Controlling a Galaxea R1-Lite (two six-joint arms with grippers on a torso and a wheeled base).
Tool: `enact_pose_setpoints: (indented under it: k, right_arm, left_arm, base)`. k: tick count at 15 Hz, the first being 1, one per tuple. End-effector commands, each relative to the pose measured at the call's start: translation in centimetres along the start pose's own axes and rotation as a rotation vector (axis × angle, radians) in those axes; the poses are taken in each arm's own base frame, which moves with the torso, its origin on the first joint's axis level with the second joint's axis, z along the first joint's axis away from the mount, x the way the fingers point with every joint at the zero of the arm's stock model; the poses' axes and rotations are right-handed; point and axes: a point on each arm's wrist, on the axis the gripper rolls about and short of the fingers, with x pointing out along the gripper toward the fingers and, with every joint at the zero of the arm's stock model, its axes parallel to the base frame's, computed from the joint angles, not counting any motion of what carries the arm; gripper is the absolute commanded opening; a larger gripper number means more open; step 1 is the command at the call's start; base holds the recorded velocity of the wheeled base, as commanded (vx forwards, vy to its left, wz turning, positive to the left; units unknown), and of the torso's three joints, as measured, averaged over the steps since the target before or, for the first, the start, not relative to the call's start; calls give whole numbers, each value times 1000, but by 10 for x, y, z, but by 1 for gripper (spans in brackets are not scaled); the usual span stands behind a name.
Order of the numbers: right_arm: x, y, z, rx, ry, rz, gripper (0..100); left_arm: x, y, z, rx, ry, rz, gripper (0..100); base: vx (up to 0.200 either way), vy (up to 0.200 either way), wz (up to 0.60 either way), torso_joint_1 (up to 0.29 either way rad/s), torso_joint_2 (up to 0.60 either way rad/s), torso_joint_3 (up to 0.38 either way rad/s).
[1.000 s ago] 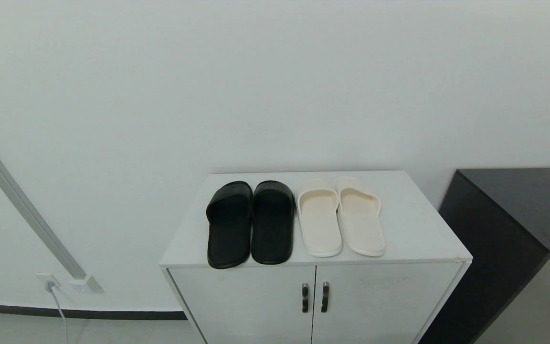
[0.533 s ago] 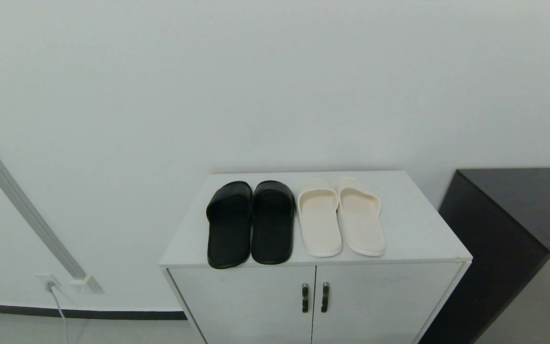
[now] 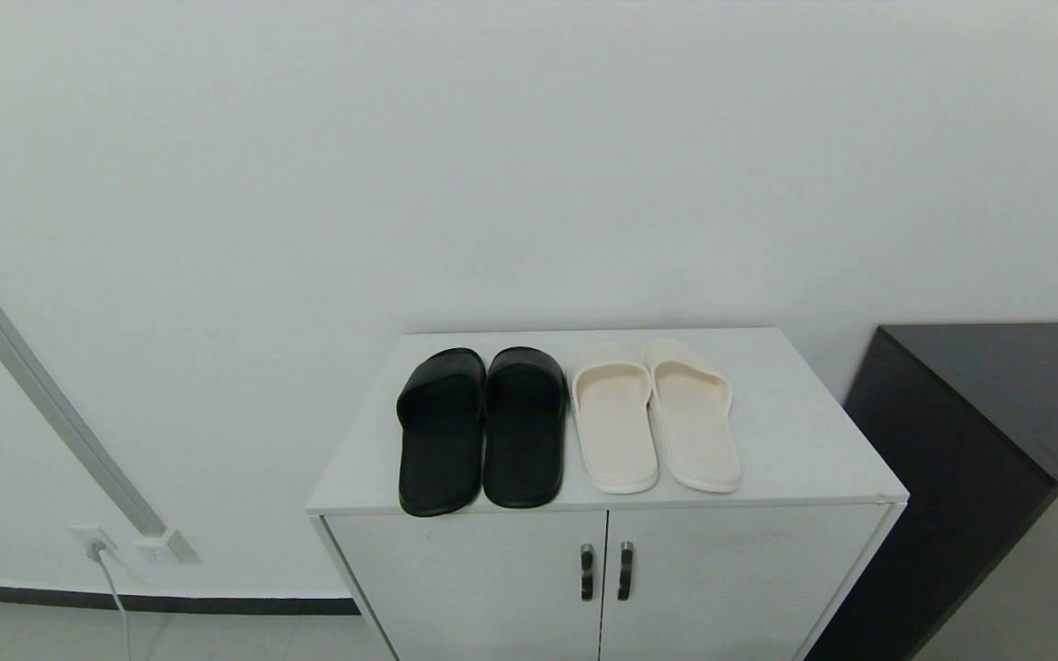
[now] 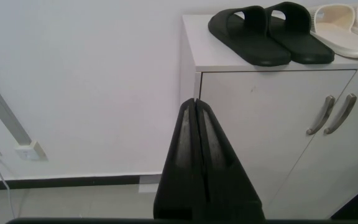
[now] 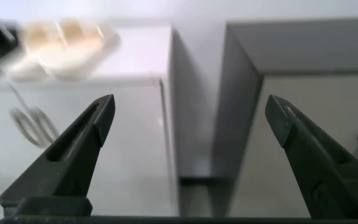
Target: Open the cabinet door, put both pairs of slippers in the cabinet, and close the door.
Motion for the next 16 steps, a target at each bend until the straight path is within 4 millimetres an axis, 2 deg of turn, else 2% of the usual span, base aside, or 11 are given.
enact_pose_setpoints:
  k: [1, 2, 5, 6, 8, 11, 16]
  right_arm:
    - [25, 0, 27, -47, 190, 30, 100]
    - [35, 1, 26, -24, 246, 67, 100]
    - [70, 4, 42, -7, 272, 121, 100]
    - [92, 9, 54, -11, 280, 174, 100]
    - [121, 19, 64, -5, 338, 223, 100]
    - [154, 51, 70, 18, 353, 247, 100]
    - [188, 101, 65, 10, 359, 242, 100]
  left_arm:
    - [0, 0, 0, -1, 2, 0, 0]
    - [0, 0, 0, -1, 0, 0, 0]
    - [0, 0, 0, 6, 2, -1, 0]
    - [0, 0, 0, 4, 0, -3, 0]
    - [0, 0, 0, 2, 2, -3, 0]
    - [0, 0, 0, 2, 2, -3, 0]
    - [0, 0, 0, 2, 0, -3, 0]
  base:
    - [0, 0, 0, 0, 0, 0]
    - [0, 0, 0, 0, 0, 0]
    - [0, 0, 0, 0, 0, 0]
    - [0, 0, 0, 0, 0, 0]
    - [0, 0, 0, 0, 0, 0]
    - [0, 0, 0, 0, 0, 0]
    - [0, 0, 0, 0, 0, 0]
